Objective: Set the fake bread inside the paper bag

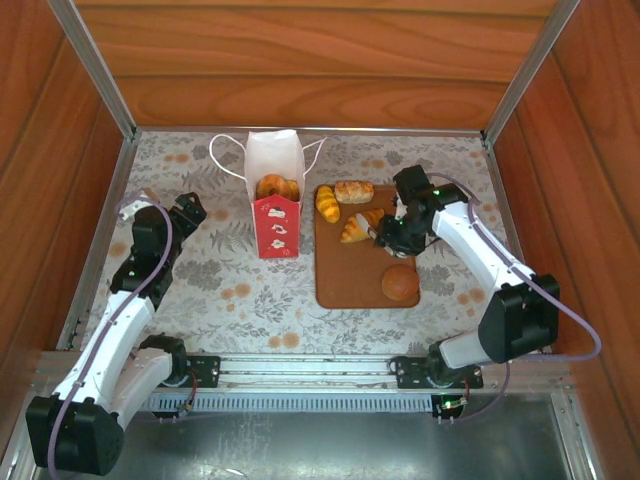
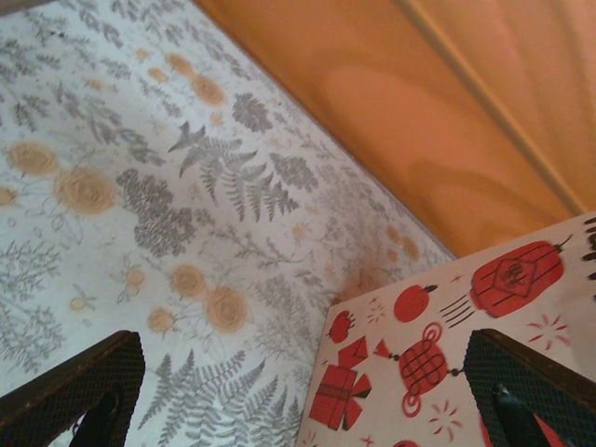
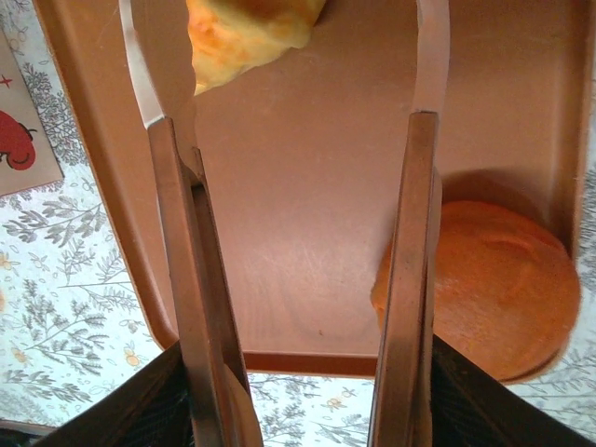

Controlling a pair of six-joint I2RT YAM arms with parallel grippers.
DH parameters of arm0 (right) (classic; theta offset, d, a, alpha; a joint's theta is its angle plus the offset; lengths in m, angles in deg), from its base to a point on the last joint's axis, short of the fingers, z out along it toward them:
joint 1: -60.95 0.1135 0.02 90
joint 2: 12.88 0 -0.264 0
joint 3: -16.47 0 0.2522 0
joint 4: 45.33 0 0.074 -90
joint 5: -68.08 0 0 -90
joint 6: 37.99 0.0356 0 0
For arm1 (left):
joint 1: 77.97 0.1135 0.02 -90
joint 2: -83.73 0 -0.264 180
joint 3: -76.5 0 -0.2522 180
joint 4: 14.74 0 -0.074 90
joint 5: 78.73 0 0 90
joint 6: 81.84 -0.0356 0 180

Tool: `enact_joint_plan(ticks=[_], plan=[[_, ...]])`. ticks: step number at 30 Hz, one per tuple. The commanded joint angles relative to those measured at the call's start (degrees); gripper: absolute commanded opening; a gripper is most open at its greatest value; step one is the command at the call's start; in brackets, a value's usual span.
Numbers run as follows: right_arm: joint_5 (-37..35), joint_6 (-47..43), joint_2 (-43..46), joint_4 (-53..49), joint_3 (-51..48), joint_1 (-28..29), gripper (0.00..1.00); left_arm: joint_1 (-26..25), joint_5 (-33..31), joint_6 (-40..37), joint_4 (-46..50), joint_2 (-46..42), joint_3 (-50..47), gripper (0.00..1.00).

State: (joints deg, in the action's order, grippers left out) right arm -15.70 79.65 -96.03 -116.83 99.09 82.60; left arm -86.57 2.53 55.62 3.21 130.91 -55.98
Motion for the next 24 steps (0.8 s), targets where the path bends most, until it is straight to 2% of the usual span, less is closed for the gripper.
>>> enact_joint_plan(ticks=[1,6,14,24], plan=[[4.34,0.47,-1.23,1.90,1.02,-0.42,0.57,0.34,-0.40,-1.33,-0.45,0.19,0.67,0.94],[6.20,-0.44,-3.41,1.31,2.36,-0.46,0.56,0.34,-0.58,-0.87,-1.17,0.07,-0.53,0.94],[5.42,-0.13,-6.32,1.76,3.95,-0.38,0.54,0.34,-0.71,-1.50,-0.34,-1.43,-0.45,0.94],[1.32,-1.88,-6.51,-2.10,5.17,-0.38,0.43,0.34,-1.21,-2.12,0.86,-3.14,-0.37,0.94]])
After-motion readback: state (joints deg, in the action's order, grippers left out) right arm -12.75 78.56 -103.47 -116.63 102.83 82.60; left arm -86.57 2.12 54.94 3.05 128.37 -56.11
